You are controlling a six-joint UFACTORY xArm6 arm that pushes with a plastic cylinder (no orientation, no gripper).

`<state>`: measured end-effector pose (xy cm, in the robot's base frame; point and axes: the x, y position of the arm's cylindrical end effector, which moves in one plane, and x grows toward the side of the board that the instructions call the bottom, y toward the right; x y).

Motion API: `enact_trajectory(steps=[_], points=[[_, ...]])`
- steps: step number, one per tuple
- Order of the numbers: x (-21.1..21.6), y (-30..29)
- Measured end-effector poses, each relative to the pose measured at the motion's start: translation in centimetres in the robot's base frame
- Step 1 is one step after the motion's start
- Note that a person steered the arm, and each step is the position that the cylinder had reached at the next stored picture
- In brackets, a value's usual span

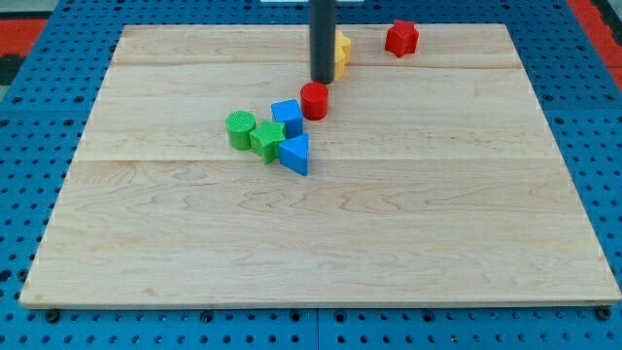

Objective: Separate yellow hexagon from yellow heart

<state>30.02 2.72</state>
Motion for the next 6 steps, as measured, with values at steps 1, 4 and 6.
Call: enact_trajectory(steps=[1, 4, 6], points=[[-1.6, 1.6], [-1.2, 5.4], [-3.0, -9.3]])
